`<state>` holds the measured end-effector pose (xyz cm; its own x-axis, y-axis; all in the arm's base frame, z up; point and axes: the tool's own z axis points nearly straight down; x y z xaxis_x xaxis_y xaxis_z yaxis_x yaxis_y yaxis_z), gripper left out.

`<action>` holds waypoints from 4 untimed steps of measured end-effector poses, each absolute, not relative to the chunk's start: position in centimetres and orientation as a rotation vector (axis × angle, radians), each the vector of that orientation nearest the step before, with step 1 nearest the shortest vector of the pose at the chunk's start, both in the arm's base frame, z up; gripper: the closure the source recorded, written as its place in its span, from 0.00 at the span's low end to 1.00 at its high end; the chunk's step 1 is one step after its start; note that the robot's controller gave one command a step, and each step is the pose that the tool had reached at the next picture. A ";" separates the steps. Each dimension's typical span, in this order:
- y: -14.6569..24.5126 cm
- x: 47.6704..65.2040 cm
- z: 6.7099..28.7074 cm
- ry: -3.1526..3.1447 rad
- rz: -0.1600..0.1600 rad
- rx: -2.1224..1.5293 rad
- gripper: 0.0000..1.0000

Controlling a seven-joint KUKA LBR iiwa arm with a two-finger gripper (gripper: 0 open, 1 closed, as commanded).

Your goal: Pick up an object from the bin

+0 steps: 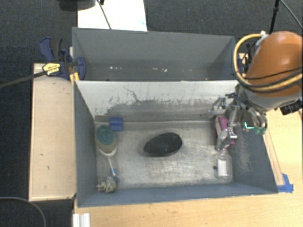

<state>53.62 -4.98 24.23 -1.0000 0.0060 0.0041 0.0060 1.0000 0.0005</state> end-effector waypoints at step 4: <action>17.1 57.4 7.2 -3.116 -0.002 0.456 0.00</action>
Offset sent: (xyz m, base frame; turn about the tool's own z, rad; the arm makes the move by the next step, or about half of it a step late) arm -0.0068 0.0042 -0.1527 0.0289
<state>57.42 17.10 7.21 -0.9581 -0.2865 -0.0077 -0.2865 0.9581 0.0000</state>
